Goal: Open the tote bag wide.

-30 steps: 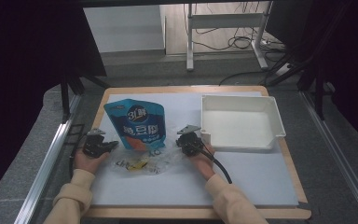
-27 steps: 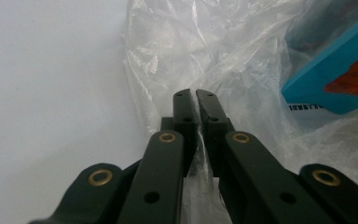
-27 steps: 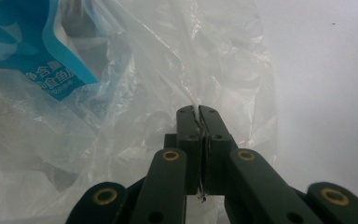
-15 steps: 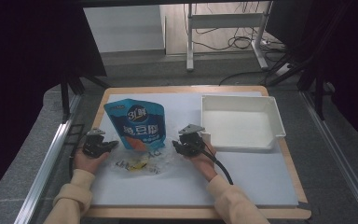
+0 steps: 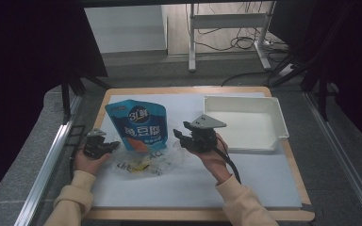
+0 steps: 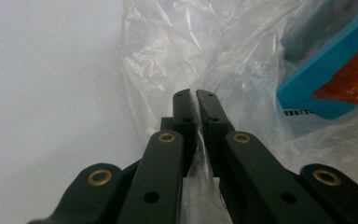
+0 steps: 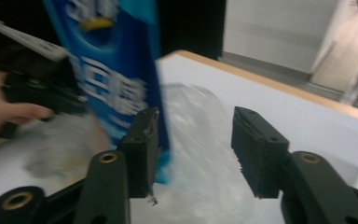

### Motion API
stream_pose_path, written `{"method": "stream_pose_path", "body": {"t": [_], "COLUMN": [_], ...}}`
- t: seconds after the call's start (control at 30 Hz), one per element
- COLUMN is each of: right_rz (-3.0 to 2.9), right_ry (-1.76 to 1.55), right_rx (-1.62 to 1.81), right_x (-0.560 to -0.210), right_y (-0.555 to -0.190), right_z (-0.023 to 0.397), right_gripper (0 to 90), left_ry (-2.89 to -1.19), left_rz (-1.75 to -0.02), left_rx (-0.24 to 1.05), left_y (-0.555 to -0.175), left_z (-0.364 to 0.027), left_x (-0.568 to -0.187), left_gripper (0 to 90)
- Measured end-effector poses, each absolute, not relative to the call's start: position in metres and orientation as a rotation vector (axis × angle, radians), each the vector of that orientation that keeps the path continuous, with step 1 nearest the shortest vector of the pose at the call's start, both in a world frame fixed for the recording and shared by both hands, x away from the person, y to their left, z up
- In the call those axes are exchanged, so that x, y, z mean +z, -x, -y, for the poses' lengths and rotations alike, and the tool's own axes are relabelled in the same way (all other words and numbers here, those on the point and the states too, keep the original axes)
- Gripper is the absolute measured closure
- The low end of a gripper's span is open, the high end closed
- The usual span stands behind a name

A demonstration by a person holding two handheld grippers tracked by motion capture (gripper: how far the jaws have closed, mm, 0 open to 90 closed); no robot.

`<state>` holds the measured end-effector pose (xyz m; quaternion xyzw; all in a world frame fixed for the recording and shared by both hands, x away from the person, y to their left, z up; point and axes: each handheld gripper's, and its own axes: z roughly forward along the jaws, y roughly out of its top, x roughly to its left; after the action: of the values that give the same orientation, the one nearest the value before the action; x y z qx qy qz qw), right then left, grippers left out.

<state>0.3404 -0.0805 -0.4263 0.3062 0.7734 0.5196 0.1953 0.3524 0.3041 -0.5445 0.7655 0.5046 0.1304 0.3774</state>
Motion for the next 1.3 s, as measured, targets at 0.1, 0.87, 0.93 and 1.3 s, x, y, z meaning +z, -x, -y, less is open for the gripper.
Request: {"method": "stream_pose_path", "body": {"t": [0.1,0.87,0.93,1.3], "right_rz": [-2.229,-2.597,-2.63,-2.734], "right_ry": [-0.795,-0.837,-0.819,-0.708], "right_rx": [1.479,1.184,1.177,1.162], "right_x": [-0.417,-0.516,-0.52,-0.538], "right_y": [-0.325,-0.356,-0.35,-0.312], "right_z": [0.069,0.021,0.019,0.018], "right_gripper": [64.0,88.6,88.6,88.7], "left_ry": [-1.96,-1.958,-1.959,-1.956], "left_rz": [-1.289,-1.289,-1.289,-1.288], "left_rx": [0.333,0.337,0.336,0.333], "left_y": [-0.352,-0.352,-0.352,-0.352], "left_z": [-0.304,-0.303,-0.303,-0.304], "left_x": [-0.544,-0.544,-0.545,-0.544], "left_gripper": [88.2,88.2,88.2,88.2]}}
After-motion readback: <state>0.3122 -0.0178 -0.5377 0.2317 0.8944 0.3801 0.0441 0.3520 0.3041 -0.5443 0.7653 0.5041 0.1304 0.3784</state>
